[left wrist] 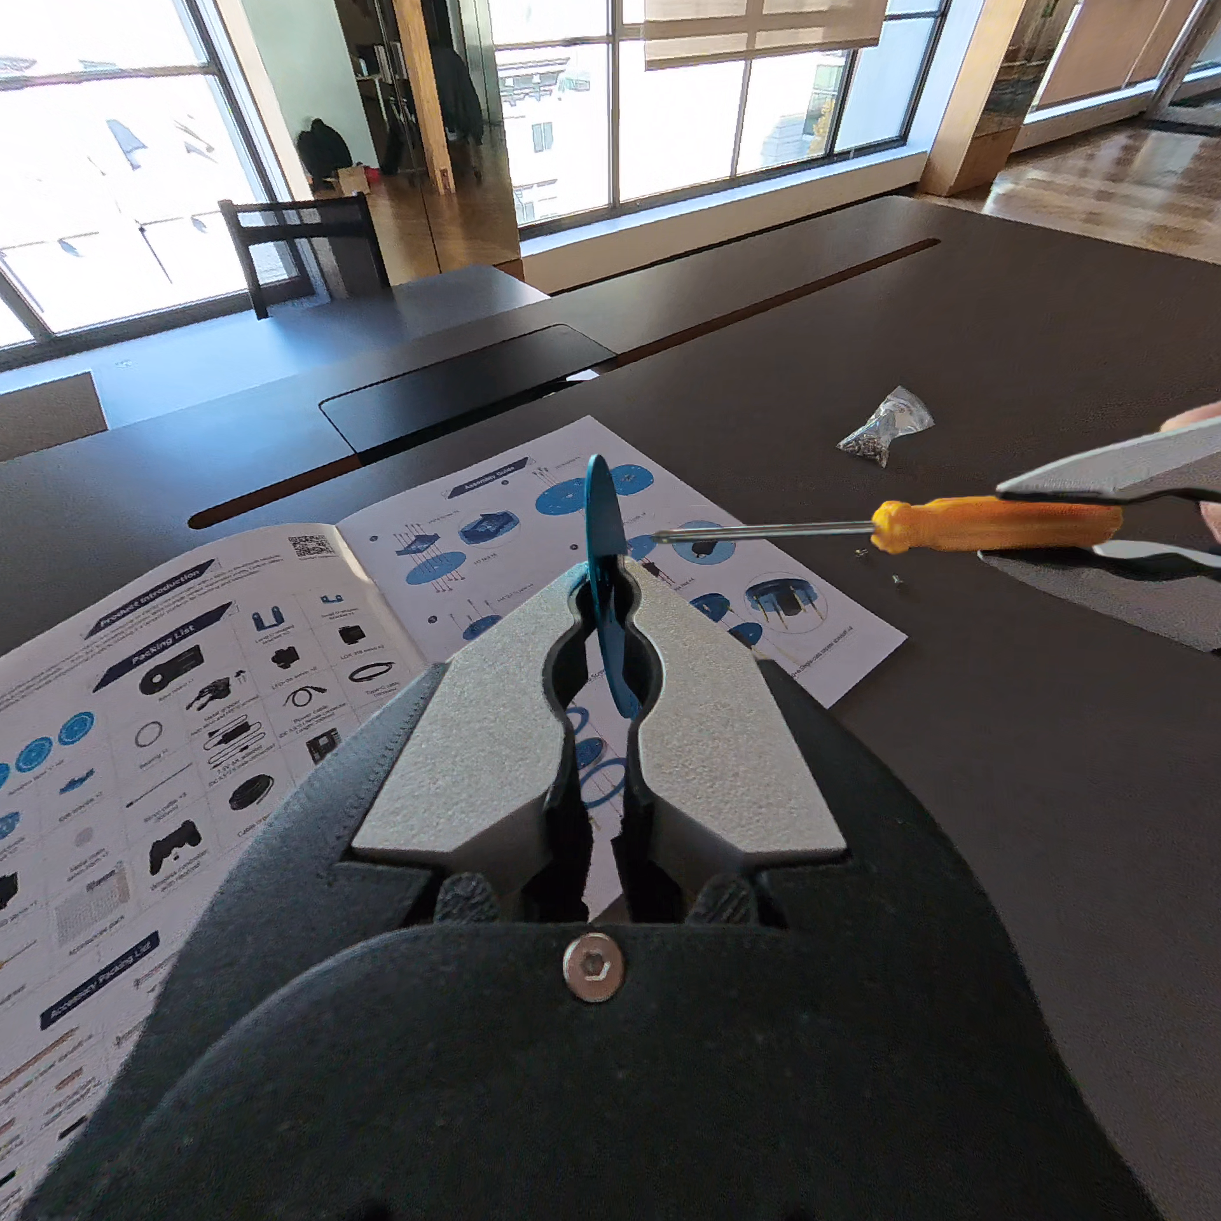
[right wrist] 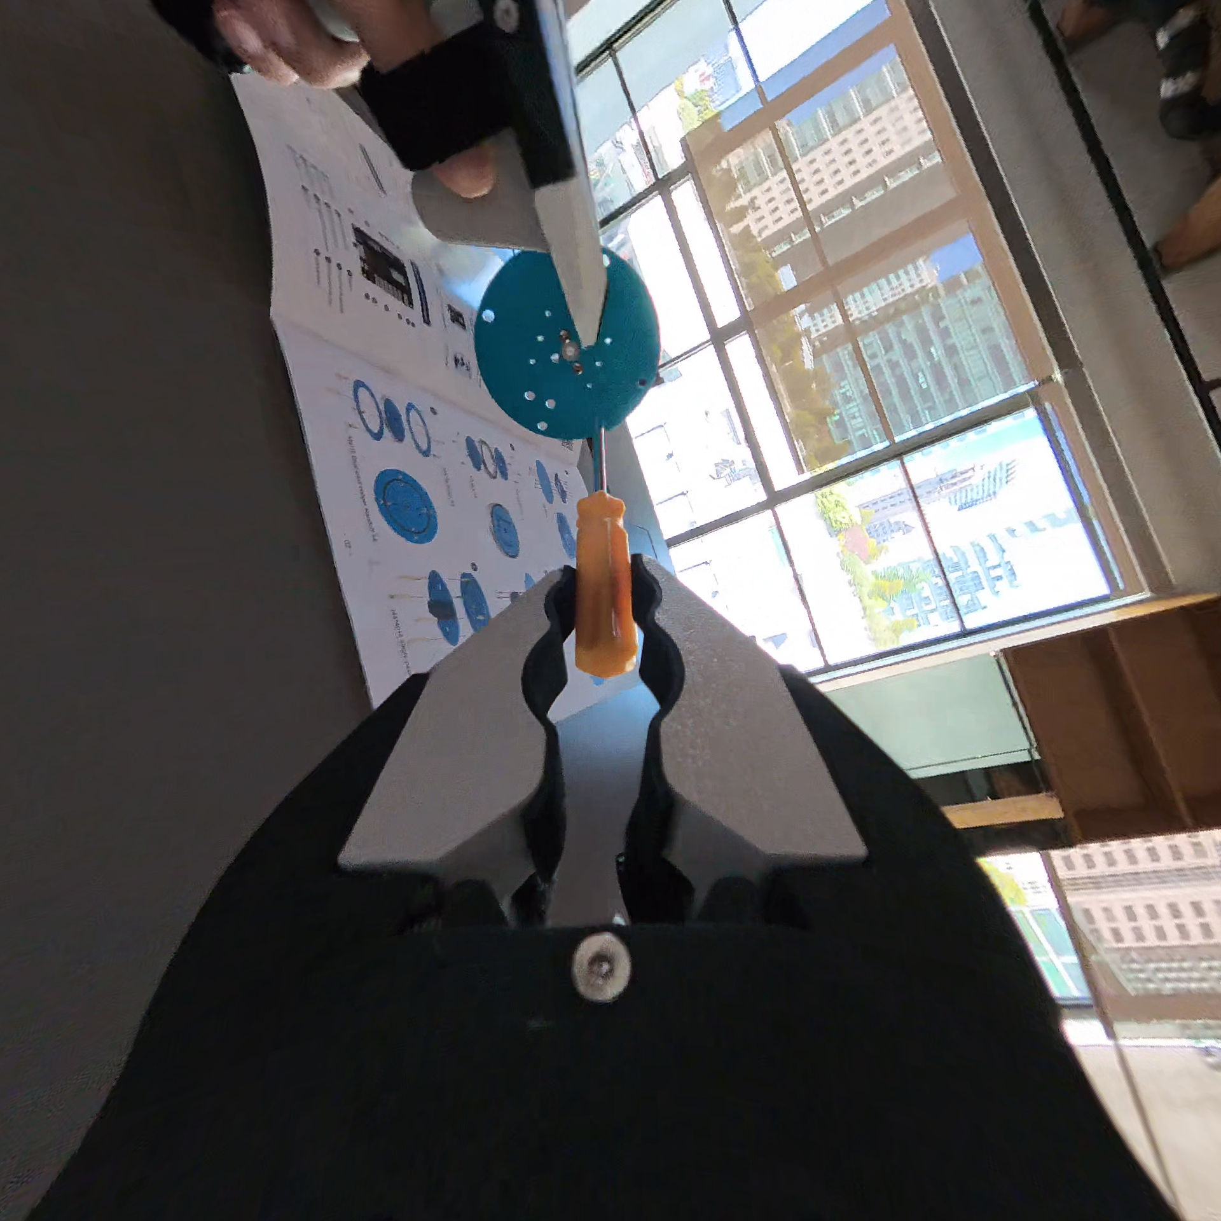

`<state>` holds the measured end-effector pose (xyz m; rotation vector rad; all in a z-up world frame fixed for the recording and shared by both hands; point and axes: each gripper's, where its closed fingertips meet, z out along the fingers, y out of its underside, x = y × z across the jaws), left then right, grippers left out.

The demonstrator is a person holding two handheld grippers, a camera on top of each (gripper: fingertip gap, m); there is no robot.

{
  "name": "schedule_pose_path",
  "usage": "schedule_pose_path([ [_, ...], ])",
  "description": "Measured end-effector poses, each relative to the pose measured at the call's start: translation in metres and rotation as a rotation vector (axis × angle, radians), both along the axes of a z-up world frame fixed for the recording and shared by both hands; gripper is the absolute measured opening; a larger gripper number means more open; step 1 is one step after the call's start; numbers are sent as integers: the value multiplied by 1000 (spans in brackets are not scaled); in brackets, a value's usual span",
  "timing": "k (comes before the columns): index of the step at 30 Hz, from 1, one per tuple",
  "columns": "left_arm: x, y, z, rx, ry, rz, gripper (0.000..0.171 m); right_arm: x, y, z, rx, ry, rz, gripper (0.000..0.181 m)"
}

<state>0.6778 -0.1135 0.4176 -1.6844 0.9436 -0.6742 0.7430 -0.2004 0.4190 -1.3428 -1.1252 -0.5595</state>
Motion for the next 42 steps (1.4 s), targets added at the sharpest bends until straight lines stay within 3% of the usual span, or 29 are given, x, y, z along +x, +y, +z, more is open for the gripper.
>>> schedule_pose_path([
  [10, 3, -1, -8, -4, 41, -15, 1, -17, -4, -9, 31, -106, 13, 15],
  [42, 3, 0, -13, 37, 83, -32, 1, -11, -4, -10, 11, -99, -1, 15],
])
